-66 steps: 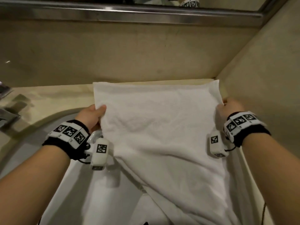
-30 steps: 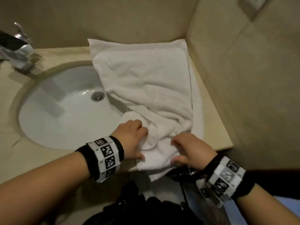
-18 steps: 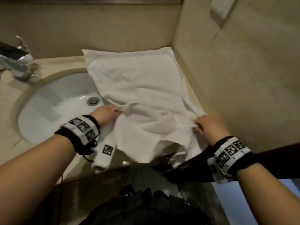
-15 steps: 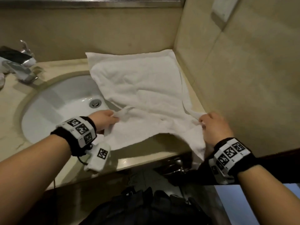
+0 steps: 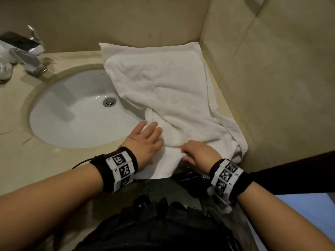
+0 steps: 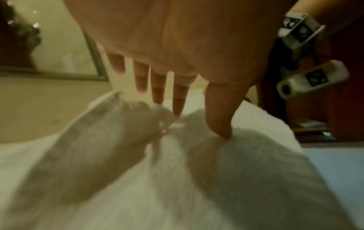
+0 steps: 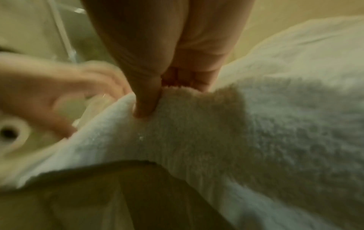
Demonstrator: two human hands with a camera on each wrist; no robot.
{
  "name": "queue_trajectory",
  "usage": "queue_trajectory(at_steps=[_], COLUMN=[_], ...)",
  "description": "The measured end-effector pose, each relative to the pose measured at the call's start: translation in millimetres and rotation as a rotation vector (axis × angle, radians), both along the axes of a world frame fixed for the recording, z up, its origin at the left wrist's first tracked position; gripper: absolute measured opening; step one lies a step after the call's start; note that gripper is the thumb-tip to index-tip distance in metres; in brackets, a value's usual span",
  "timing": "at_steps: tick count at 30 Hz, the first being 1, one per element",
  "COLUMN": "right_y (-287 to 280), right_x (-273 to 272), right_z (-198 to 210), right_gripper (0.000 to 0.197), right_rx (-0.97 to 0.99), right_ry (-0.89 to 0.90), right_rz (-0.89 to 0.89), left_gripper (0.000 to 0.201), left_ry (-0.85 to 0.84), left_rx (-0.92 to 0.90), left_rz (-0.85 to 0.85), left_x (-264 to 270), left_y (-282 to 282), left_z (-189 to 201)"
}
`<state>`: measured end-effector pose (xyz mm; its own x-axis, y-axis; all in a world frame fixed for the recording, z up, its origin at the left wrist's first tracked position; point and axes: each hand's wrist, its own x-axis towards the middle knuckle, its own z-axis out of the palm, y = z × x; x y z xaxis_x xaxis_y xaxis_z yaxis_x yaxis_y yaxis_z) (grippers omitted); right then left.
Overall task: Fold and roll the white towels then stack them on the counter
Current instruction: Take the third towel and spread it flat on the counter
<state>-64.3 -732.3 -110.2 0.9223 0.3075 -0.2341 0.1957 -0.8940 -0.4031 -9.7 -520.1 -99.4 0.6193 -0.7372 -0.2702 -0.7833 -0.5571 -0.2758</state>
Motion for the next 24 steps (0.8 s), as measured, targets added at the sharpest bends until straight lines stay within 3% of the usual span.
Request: queue_trajectory(at_steps=[4, 9, 12, 14, 16, 18, 20, 22, 24], right_y=[-11, -8, -30, -55, -77, -85, -85, -83, -83], right_x=[-5, -21, -17, -11, -7, -2, 7, 18, 27], right_z=[21, 19, 11, 7, 4, 0, -5, -4, 0], right_gripper=[0.022, 0.022, 0.023, 0.034, 0.047, 0.057, 0.047, 0.036, 0.037], right_rx=[0.228, 0.141, 0.181, 0.133, 0.007, -0.087, -0.127, -0.081, 0.059], right_ry=[-0.017, 0.158, 0.038, -0.125, -0.105, -0.003, 0.013, 0.008, 0.026], right_rz=[-0.098, 0.031, -0.259, -0.601, -0.801, -0.861, -0.833, -0.832, -0.936], left_gripper=[0.047, 0.036, 0.033, 0.035, 0.046, 0.054, 0.051, 0.046, 0.043], left_ry=[0.043, 0.285, 0.469, 0.391, 0.241, 0.279, 0.380, 0.419, 0.465], left_rx=[-0.082, -0.013, -0.067, -0.155, -0.224, -0.308, -0.452, -0.597, -0.658], left_rz=[0.157, 0.412, 0.544, 0.635, 0.743, 0.888, 1.022, 1.133, 1.223], left_x=[-14, -28, -32, -31, -26, -22, -17, -10, -2], left_y=[4, 26, 53, 71, 81, 79, 72, 71, 78], left_z=[5, 10, 12, 14, 9, 4, -3, -8, -8])
